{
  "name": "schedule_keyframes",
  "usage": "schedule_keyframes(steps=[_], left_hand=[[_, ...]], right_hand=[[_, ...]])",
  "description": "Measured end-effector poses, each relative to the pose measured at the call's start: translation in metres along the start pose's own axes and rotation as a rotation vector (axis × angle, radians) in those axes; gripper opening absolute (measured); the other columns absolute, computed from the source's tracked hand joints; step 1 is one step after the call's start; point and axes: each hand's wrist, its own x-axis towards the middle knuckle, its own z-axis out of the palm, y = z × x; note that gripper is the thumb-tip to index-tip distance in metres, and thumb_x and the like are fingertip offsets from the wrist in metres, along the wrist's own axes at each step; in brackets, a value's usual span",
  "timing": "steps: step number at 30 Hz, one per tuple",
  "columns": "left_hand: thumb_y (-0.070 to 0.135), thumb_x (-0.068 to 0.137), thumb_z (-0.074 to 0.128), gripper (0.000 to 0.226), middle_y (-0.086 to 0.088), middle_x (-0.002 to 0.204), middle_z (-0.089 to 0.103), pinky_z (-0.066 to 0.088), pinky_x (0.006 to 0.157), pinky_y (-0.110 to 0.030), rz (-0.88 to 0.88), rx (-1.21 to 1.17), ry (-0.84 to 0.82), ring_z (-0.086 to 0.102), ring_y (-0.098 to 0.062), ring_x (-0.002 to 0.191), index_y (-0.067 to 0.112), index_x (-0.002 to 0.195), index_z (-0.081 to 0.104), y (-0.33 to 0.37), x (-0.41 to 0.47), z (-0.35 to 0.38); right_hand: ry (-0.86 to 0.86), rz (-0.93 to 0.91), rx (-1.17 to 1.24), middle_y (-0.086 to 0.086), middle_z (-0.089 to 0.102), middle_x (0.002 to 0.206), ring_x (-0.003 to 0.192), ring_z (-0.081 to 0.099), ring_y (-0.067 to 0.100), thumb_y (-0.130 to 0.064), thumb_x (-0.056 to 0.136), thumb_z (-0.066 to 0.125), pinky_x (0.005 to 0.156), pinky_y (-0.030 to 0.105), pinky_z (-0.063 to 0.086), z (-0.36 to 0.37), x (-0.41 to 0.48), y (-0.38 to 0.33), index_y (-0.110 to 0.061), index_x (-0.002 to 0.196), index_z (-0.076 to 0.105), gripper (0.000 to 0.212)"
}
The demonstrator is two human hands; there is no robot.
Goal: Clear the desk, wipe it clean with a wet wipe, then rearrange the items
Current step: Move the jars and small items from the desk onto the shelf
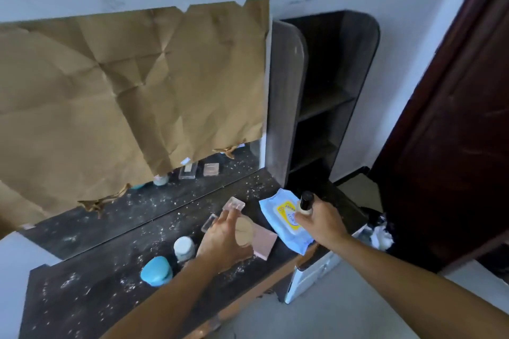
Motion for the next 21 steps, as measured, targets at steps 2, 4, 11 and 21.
schedule_keyframes(steps=[2,4,11,21], left_hand=[[0.039,0.061,0.075,0.075,0.002,0.121,0.048,0.040,0.090,-0.030,0.009,-0.021,0.001,0.049,-0.022,0.113,0.020,0.126,0.042,0.039,0.020,0.017],[0.037,0.061,0.075,0.071,0.001,0.117,0.050,0.041,0.085,-0.029,0.032,-0.031,0.017,0.051,-0.022,0.109,0.018,0.122,0.044,0.074,0.040,0.029],[0.040,0.056,0.072,0.066,0.003,0.107,0.051,0.048,0.079,-0.036,0.140,-0.084,0.074,0.056,-0.024,0.095,0.024,0.113,0.043,0.172,0.121,0.024],[0.040,0.066,0.078,0.089,-0.001,0.129,0.042,0.042,0.094,-0.035,0.181,-0.129,0.260,0.049,-0.023,0.112,0.022,0.140,0.032,0.252,0.286,-0.034]], right_hand=[[0.005,-0.001,0.001,0.012,0.069,0.083,0.086,0.064,0.034,-0.029,0.076,0.067,0.067,0.031,0.045,-0.028,0.011,0.032,-0.016,0.092,0.058,0.022],[0.004,0.009,0.011,0.006,0.065,0.074,0.078,0.064,0.031,-0.030,0.075,0.066,0.064,0.033,0.045,-0.053,0.022,0.061,-0.021,0.083,0.052,0.019],[0.045,-0.005,0.069,-0.005,0.055,0.069,0.068,0.057,0.023,-0.030,0.076,0.066,0.060,0.033,0.043,-0.122,0.073,0.112,-0.026,0.079,0.047,0.020],[0.162,-0.085,0.106,0.001,0.058,0.078,0.071,0.059,0.018,-0.025,0.082,0.067,0.059,0.027,0.044,-0.191,0.197,0.109,-0.021,0.081,0.051,0.017]])
